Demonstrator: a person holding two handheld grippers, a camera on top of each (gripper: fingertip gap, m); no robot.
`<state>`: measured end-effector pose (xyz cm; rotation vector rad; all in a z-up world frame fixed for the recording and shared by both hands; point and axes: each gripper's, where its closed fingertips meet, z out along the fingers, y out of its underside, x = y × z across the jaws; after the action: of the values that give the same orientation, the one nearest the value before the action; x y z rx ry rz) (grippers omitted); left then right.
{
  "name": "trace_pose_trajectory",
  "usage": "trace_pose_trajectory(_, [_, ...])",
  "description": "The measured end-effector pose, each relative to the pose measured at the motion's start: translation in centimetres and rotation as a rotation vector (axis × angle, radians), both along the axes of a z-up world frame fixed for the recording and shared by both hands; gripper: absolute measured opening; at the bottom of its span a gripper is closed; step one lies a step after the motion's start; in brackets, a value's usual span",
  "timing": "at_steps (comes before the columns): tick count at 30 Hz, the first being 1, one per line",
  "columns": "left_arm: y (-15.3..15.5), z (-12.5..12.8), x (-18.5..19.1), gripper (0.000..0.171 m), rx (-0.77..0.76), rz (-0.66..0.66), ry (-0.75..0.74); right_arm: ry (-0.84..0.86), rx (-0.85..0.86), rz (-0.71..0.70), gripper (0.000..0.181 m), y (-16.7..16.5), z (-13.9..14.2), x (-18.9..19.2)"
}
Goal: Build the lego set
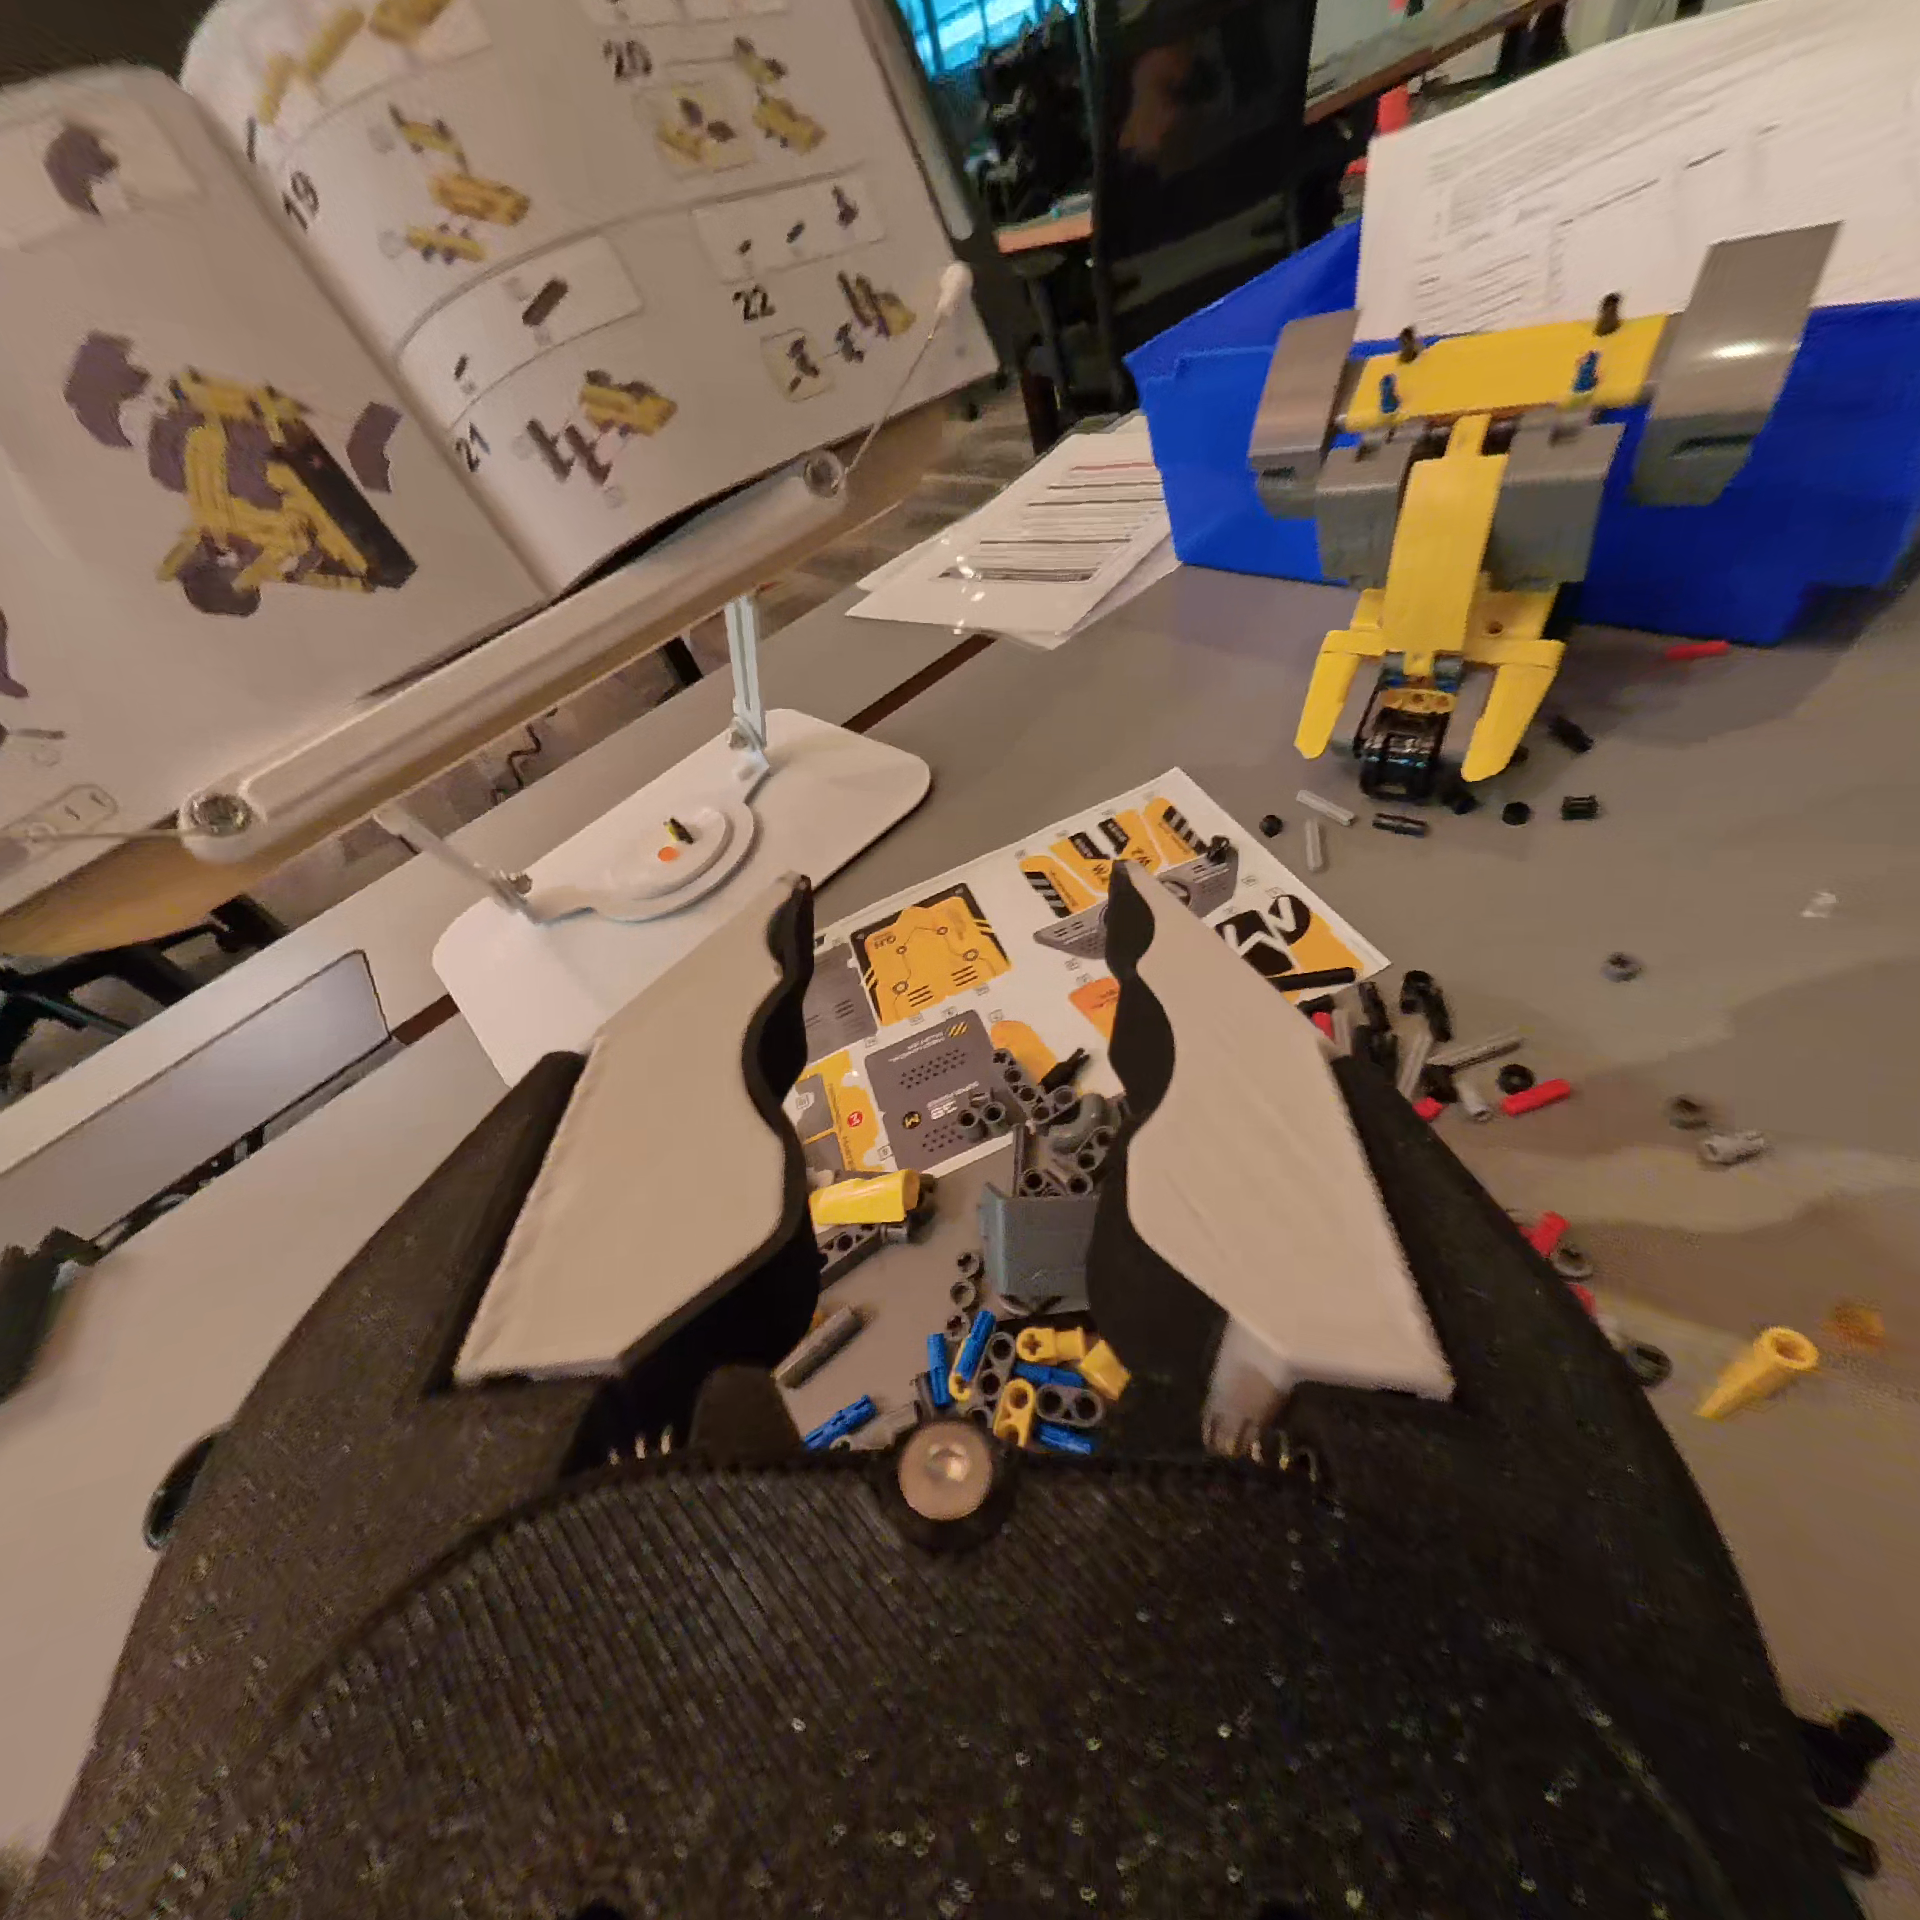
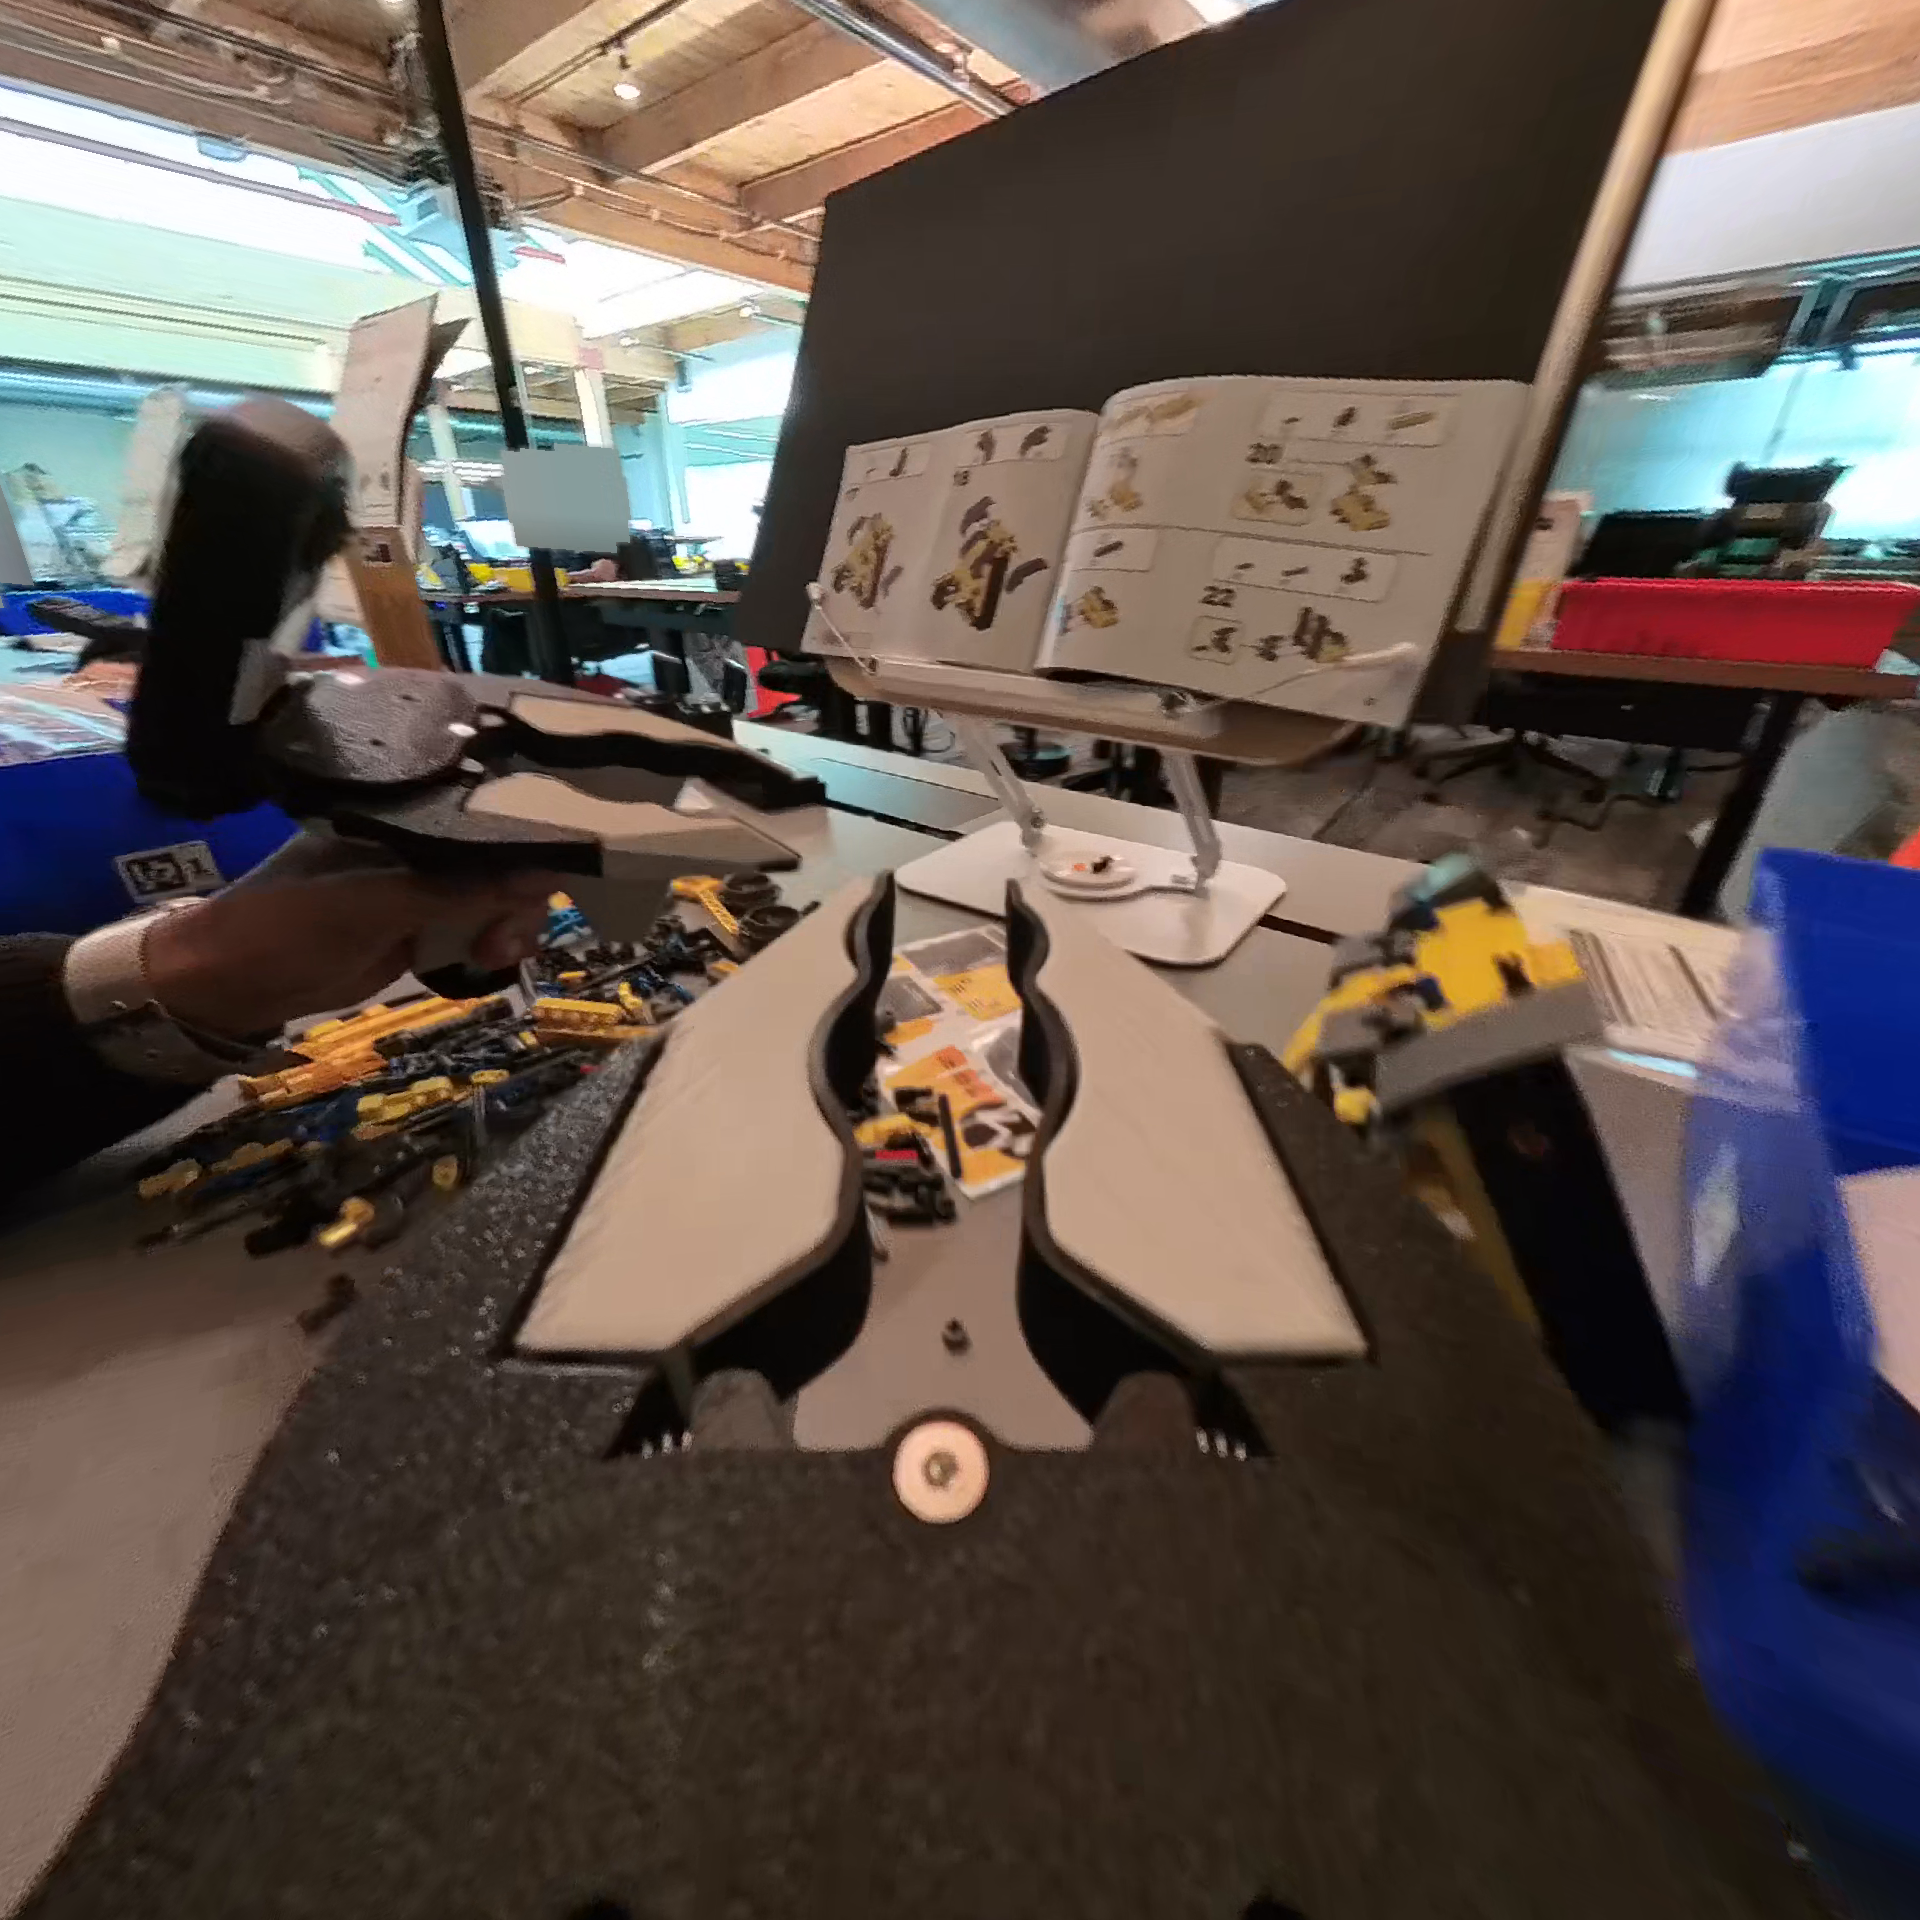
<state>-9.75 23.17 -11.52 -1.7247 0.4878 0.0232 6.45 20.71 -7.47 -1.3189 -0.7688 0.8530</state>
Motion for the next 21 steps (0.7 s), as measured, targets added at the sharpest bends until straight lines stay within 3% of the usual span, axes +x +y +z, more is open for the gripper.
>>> trace_pose_trajectory(3, [-1.6,1.6,1.1,0.052,0.062,-0.013,0.037,0.026,-0.004,-0.089,0.018,-0.4,-0.4,3.2])
trace_pose_trajectory(5, [-3.1,2.5,1.9,0.039,0.104,-0.019,0.076,0.061,-0.001,-0.149,0.018,-0.6,-0.3,5.3])
trace_pose_trajectory(9, [-6.4,3.5,4.3,0.026,0.155,-0.061,0.01,0.088,-0.014,-0.212,0.019,-0.5,-0.7,7.9])
trace_pose_trajectory(14, [-8.5,2.2,7.3,0.017,0.137,-0.13,-0.063,0.124,-0.083,-0.156,0.024,-0.3,-0.9,7.5])
trace_pose_trajectory(19, [-7.7,-1.1,7.8,0.025,0.02,-0.116,0.024,0.061,-0.044,-0.165,0.024,-0.5,-1.0,6.8])
trace_pose_trajectory(21, [-7.6,-1.8,8.1,0.028,-0.017,-0.136,-0.006,0.055,-0.035,-0.165,0.024,-0.6,-0.9,6.7])
